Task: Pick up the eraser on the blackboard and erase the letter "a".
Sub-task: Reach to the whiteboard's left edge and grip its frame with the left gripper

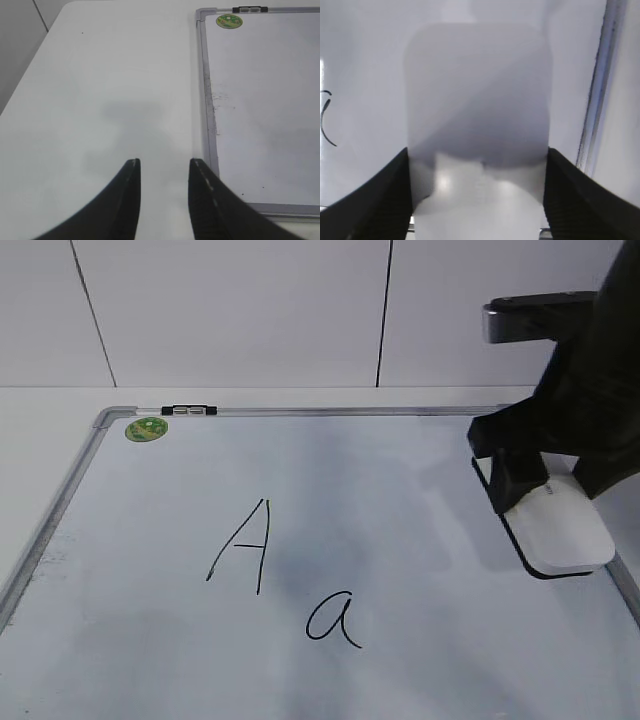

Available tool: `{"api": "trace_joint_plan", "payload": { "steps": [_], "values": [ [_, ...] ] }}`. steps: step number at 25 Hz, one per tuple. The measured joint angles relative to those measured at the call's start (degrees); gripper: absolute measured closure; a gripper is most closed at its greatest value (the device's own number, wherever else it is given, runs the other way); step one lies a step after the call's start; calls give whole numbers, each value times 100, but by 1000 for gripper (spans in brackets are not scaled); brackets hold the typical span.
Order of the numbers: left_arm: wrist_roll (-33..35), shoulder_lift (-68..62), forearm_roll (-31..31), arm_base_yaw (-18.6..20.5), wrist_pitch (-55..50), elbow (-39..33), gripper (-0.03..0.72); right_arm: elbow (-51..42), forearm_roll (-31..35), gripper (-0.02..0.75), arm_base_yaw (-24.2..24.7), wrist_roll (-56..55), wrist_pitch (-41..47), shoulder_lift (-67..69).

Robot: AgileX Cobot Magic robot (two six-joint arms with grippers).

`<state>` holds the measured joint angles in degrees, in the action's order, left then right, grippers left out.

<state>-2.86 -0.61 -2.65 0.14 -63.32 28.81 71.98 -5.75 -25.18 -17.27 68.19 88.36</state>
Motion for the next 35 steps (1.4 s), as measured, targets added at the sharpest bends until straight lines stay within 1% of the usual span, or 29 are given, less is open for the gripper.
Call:
{"api": "trace_joint_plan", "payload": {
  "steps": [3,15,18,29,32,35],
  "values": [
    [0,0,0,0,0,0,444,274,0,187,-258,47,162,242],
    [0,0,0,0,0,0,443,1076,0,187,-1311,77,188,1086],
    [0,0,0,0,0,0,444,1150,-11,187,-1485,91,188,1166],
    [0,-40,139,0,-27,0,444,1150,-118,187,-1515,95,188,1225],
    [0,-395,166,0,-271,257,444,1150,-123,187,-1515,95,188,1225],
    [0,-1177,166,-11,-403,696,444,1150,-145,187,-1515,95,188,1225]
  ]
}}
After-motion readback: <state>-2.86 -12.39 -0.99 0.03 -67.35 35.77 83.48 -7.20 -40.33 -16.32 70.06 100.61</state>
